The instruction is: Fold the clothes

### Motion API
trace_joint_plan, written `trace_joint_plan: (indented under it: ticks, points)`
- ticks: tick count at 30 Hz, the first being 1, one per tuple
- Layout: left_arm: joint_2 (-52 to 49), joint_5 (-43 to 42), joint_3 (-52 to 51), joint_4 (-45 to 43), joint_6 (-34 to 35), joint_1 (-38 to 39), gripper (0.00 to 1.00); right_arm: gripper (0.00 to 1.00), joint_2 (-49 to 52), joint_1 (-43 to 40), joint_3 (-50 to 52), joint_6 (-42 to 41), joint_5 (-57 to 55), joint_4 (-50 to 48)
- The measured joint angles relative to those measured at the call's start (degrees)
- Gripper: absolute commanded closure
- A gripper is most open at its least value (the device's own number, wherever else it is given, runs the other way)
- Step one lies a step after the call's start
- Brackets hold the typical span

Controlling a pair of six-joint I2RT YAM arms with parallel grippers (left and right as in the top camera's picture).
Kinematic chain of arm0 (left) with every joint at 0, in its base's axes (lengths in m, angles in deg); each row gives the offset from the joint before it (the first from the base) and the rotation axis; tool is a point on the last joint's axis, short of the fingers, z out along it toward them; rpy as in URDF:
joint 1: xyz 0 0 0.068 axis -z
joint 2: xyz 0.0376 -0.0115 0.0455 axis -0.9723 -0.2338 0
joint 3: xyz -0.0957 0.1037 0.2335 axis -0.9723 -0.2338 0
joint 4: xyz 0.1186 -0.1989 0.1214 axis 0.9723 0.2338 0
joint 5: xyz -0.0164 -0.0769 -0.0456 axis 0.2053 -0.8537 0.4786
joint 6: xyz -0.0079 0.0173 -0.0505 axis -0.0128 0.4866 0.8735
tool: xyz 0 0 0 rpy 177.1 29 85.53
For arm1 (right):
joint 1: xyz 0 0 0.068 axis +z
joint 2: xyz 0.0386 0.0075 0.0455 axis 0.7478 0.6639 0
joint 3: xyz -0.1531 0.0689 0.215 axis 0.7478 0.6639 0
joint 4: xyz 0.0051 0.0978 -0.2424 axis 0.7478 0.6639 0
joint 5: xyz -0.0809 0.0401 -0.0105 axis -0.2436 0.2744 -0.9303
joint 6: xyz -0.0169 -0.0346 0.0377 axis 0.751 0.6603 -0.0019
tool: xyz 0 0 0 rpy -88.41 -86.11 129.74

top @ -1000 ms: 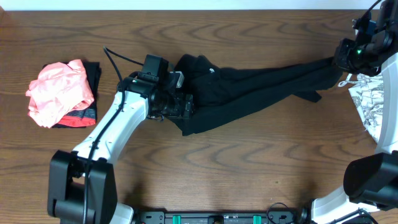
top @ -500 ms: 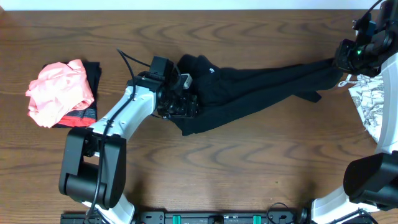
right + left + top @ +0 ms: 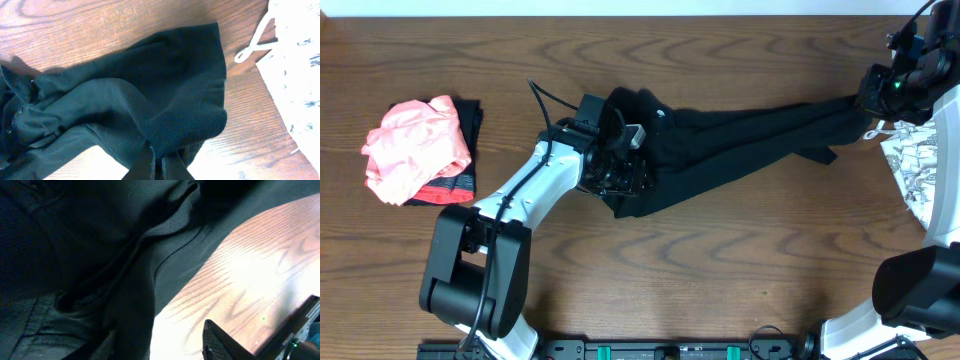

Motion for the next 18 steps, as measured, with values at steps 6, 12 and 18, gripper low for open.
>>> trace_joint_plan:
  ticks: [6,12,18]
  points:
    - [0.0,2.8,0.0,0.6,0.4,0.0,0.92,0.99,0.0,0.0,0.0,0.0,-0.1,0.3]
    - [0.0,3.7,0.0,0.7,0.0,0.0,0.94,0.99,0.0,0.0,0.0,0.0,-0.2,0.4]
    - [0.9,4.1,4.1,6.0,0.0,-0.8,0.94,0.99,0.0,0.0,0.0,0.0,-0.1,-0.3]
